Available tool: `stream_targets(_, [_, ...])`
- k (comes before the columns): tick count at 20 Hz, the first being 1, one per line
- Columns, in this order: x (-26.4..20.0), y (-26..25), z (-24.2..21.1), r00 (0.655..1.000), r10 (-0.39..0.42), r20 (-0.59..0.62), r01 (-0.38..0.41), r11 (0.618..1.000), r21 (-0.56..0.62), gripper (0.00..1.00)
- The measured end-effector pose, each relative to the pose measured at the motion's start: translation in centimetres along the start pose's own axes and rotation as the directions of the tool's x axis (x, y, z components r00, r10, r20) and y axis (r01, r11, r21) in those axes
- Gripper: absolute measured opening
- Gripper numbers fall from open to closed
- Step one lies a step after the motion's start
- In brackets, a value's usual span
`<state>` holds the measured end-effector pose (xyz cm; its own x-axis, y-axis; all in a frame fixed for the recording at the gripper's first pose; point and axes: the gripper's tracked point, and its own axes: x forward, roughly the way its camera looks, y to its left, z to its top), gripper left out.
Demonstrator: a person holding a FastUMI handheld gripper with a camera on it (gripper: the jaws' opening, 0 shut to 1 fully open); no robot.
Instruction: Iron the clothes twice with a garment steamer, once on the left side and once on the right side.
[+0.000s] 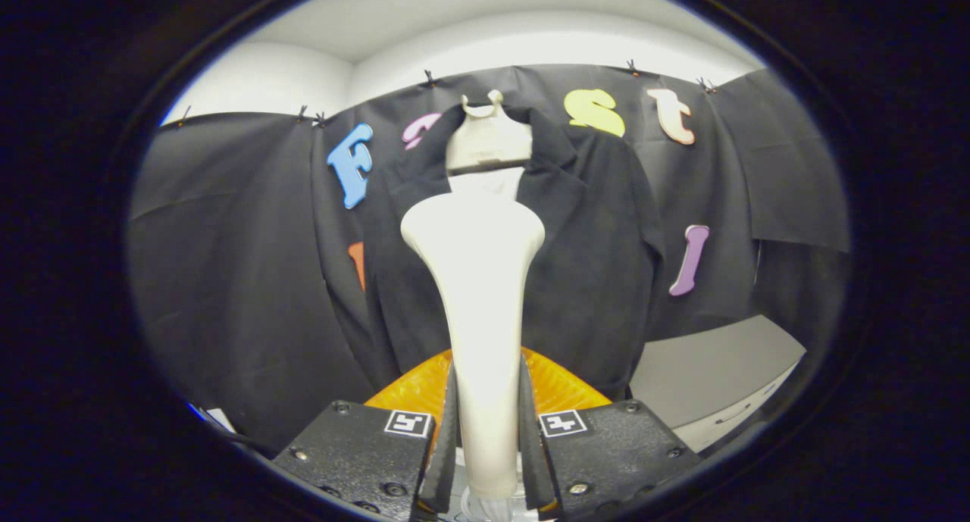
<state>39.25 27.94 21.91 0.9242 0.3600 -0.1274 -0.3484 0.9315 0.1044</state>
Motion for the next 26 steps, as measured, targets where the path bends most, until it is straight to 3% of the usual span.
stream_targets(6, [1.6,6.9,6.2,0.996,0.034,0.083,-0.032,0.999,-0.026,0.39])
stream_targets(10, [3.7,9.8,8.3,0.994,0.016,0.110,-0.010,0.998,-0.057,0.38])
stream_targets(19, [8.8,11.6,6.8,0.996,-0.063,0.061,0.069,0.992,-0.103,0.39])
stream_targets(26, [9.9,10.9,3.4,0.997,-0.077,0.007,0.077,0.992,-0.104,0.39])
